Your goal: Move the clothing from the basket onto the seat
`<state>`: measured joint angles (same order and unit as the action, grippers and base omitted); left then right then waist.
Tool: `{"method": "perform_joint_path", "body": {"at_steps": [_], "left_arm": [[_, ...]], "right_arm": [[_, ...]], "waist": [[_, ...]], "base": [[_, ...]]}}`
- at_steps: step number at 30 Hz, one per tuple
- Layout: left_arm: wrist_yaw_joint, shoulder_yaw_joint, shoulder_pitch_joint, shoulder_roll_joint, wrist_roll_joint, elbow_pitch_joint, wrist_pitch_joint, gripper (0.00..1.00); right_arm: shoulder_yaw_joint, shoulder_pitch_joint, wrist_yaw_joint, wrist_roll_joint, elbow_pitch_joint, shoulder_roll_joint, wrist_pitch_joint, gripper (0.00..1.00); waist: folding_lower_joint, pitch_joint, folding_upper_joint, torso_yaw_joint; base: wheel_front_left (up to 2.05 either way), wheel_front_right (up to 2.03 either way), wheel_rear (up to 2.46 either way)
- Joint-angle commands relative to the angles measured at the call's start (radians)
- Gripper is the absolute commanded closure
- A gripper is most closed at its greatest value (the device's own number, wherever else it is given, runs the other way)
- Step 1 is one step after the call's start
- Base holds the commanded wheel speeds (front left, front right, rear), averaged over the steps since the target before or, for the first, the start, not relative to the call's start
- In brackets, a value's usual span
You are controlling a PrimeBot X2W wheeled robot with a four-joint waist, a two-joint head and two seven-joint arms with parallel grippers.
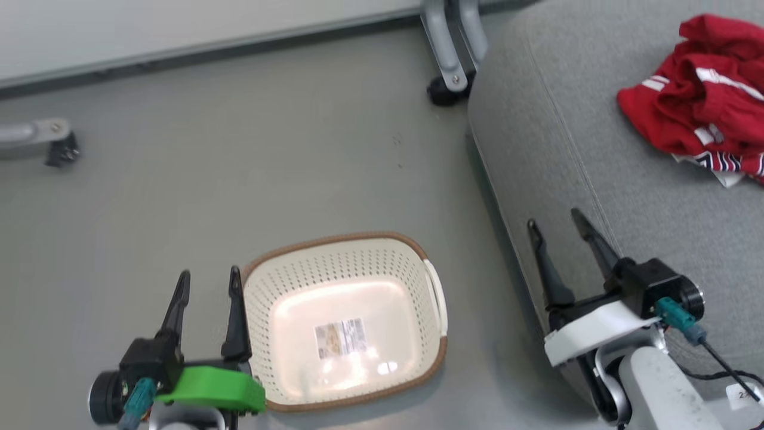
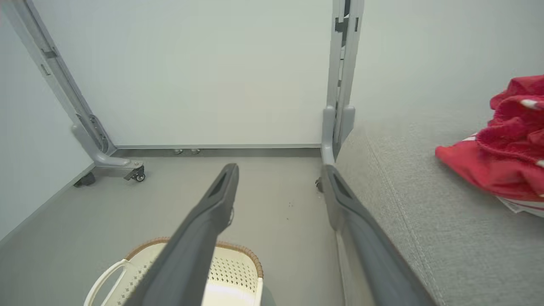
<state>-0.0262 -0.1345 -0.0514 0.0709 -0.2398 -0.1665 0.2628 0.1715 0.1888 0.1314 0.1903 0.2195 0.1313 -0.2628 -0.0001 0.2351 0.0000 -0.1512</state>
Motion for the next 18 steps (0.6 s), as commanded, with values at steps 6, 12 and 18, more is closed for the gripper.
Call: {"method": "perform_joint_path", "body": {"at_steps": [6, 12, 18], "left_arm": [[0.018, 0.054, 0.098, -0.018, 0.006, 0.049, 0.001, 0.0], [0.037, 0.074, 0.184, -0.02, 0.044, 0.125, 0.001, 0.0], [0.026, 0.063, 0.257, -0.02, 0.053, 0.178, 0.001, 0.0]], "right_arm": [[0.034, -0.081, -0.001, -0.025, -0.031, -0.005, -0.003, 0.0], [-0.008, -0.158, -0.001, -0.061, -0.084, -0.017, -0.003, 0.0], [-0.044, -0.217, -0.001, -0.088, -0.107, -0.029, -0.003, 0.0]], "waist": [[0.0001, -0.241, 0.0, 0.158], [0.0001, -0.296, 0.0, 0.161], [0.0001, -0.319, 0.0, 0.163]], "base": [[0.0, 0.0, 0.0], [0.0, 0.0, 0.0], [0.0, 0.0, 0.0]]}}
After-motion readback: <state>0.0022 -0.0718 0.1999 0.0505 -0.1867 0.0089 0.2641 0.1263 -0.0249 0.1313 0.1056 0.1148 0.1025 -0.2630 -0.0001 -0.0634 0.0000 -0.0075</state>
